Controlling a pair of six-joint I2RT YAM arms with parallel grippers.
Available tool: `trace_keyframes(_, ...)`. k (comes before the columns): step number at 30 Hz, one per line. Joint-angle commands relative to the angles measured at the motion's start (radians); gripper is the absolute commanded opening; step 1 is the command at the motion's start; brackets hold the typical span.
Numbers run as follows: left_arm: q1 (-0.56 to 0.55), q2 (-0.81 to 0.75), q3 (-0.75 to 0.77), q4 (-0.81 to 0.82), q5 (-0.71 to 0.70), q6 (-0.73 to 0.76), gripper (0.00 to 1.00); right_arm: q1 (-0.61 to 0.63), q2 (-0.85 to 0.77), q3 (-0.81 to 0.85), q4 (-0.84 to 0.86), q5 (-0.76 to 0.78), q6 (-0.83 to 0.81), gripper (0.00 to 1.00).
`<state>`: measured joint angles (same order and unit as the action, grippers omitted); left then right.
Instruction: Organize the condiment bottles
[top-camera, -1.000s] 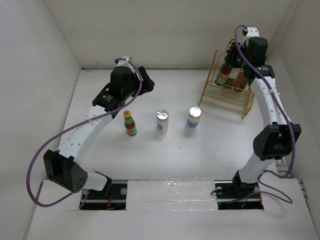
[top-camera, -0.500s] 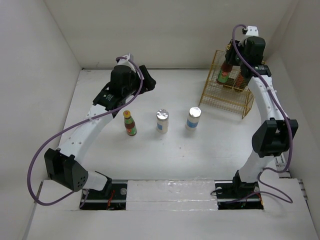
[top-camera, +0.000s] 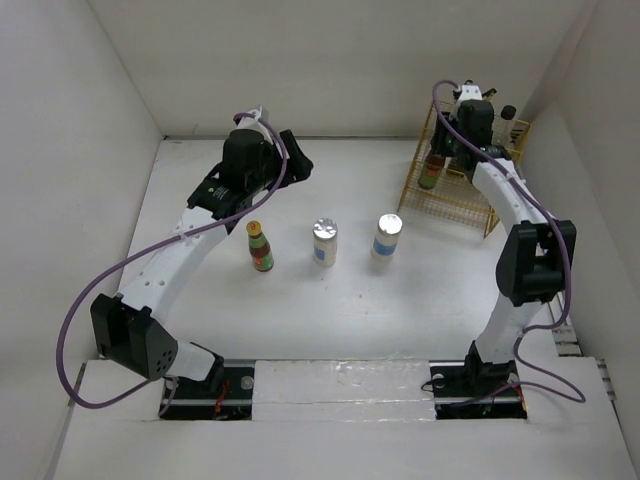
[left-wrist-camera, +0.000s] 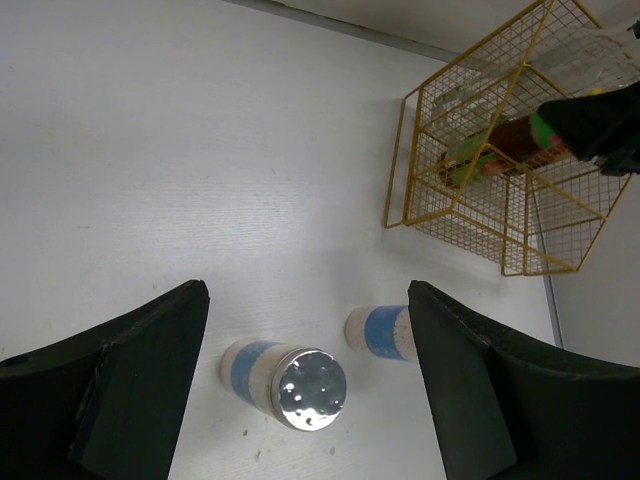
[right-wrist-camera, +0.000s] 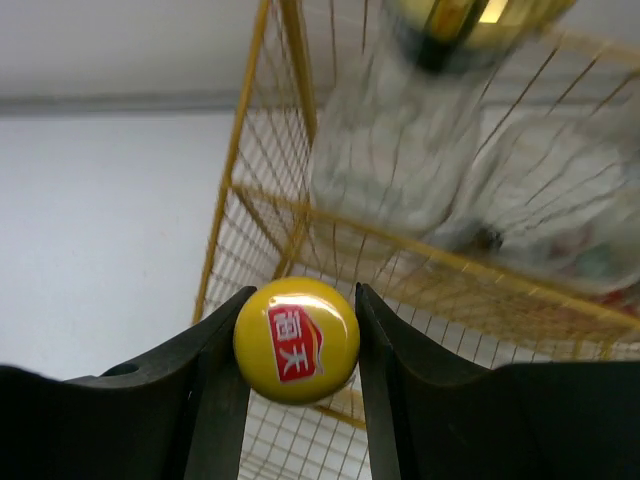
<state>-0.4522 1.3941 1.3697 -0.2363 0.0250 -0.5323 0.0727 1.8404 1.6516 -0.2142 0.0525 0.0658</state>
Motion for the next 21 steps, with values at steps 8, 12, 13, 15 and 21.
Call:
trace_keyframes(8,-0.003,0.011,0.046,0.014,0.026,0.003,0.77,0.004,-0.055,-0.085,0.154,0.0,-0.009,0.43)
trace_keyframes(12,-0.003,0.011,0.055,0.014,0.016,0.003,0.77,0.004,-0.075,-0.055,0.128,-0.022,0.0,0.74)
trace_keyframes(13,-0.003,0.011,0.066,0.005,0.016,0.003,0.77,0.004,-0.075,-0.04,0.115,-0.043,0.0,0.77)
trace_keyframes(15,-0.003,0.022,0.088,0.005,0.006,0.003,0.77,0.004,-0.085,0.008,0.073,-0.054,0.011,0.86)
trace_keyframes(21,0.02,0.031,0.189,-0.017,0.024,0.002,0.76,0.053,-0.161,0.068,0.027,-0.042,0.02,1.0)
